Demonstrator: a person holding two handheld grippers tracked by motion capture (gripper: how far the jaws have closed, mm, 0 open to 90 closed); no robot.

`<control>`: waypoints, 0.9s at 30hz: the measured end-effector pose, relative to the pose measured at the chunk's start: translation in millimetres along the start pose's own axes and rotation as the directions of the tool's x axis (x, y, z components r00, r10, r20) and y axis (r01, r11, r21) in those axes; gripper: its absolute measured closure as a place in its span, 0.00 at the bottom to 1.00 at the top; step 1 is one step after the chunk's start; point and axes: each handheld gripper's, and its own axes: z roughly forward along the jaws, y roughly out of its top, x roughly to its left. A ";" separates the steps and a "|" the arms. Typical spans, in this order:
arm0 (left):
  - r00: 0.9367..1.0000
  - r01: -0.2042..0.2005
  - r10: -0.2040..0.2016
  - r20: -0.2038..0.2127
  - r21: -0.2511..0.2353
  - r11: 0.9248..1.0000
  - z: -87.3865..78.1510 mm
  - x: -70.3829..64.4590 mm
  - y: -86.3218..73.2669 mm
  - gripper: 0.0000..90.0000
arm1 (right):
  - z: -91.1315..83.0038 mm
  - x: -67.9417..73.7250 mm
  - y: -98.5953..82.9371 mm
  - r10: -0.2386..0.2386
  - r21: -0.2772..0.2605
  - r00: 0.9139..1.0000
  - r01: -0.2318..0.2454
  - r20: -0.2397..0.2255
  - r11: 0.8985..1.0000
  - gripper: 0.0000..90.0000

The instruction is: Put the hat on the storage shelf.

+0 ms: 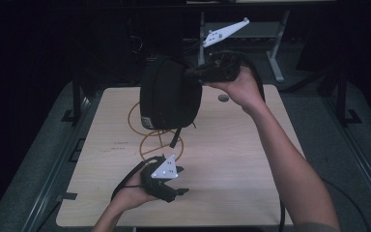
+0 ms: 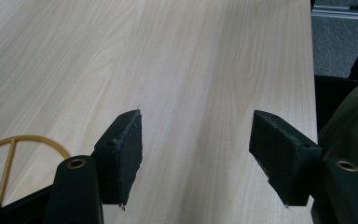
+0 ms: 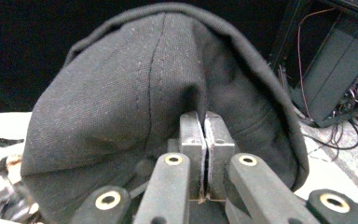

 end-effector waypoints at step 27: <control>1.000 -0.026 0.026 0.011 0.001 1.000 7.0 -1.6 0.2 0.38 | 111.9 -4.3 40.3 0.053 0.067 0.999 -0.053 -0.012 0.996 0.84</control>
